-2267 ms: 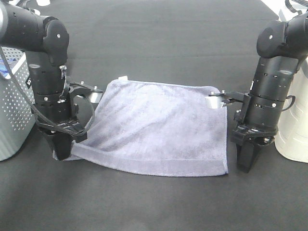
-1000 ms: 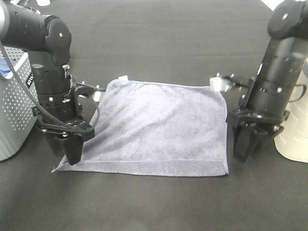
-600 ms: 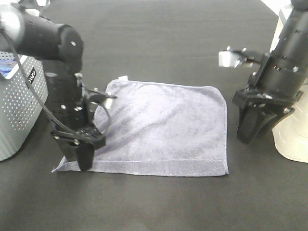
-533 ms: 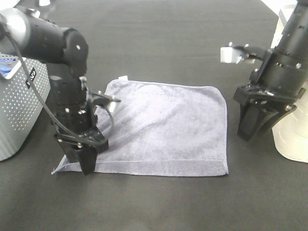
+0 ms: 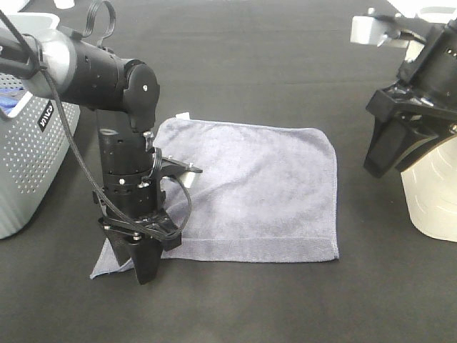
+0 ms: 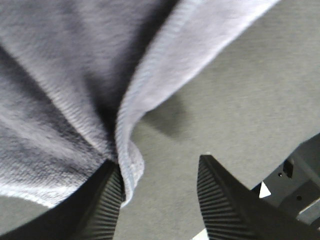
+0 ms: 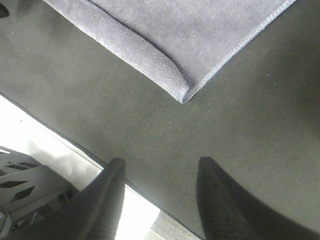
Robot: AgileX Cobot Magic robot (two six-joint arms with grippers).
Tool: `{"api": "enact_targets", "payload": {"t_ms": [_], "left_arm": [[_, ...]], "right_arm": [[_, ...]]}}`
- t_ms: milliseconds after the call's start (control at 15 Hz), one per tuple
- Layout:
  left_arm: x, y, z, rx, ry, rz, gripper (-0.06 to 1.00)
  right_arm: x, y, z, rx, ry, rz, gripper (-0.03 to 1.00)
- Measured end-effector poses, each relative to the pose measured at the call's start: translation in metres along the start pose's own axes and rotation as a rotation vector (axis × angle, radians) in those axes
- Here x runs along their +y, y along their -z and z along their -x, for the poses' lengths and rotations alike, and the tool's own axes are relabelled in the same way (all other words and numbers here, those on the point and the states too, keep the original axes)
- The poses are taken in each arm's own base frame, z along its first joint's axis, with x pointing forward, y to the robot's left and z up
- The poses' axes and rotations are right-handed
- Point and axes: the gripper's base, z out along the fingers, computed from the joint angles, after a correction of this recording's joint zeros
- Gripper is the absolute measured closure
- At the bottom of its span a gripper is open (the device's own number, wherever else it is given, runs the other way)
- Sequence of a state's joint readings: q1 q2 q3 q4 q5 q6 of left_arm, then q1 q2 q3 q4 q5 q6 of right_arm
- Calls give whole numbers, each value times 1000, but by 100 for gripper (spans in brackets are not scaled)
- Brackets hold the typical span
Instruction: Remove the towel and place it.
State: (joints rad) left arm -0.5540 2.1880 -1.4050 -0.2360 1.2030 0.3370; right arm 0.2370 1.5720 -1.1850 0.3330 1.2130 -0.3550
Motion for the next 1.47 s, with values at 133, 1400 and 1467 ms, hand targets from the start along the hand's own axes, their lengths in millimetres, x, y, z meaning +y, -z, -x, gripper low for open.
{"api": "enact_targets", "payload": {"t_ms": [133,1400,1467], "left_arm": [[2,0,-1,9,7,24,50],[-6,63,-6,-158,70,144,35],[-6,80,-8,-200,91,195,33]], "right_arm": [[1,2,-1,-6,-15,-1,55],[15,44,8,-168,-21,-14,55],[12,44,7,-157,-46,-50,55]]}}
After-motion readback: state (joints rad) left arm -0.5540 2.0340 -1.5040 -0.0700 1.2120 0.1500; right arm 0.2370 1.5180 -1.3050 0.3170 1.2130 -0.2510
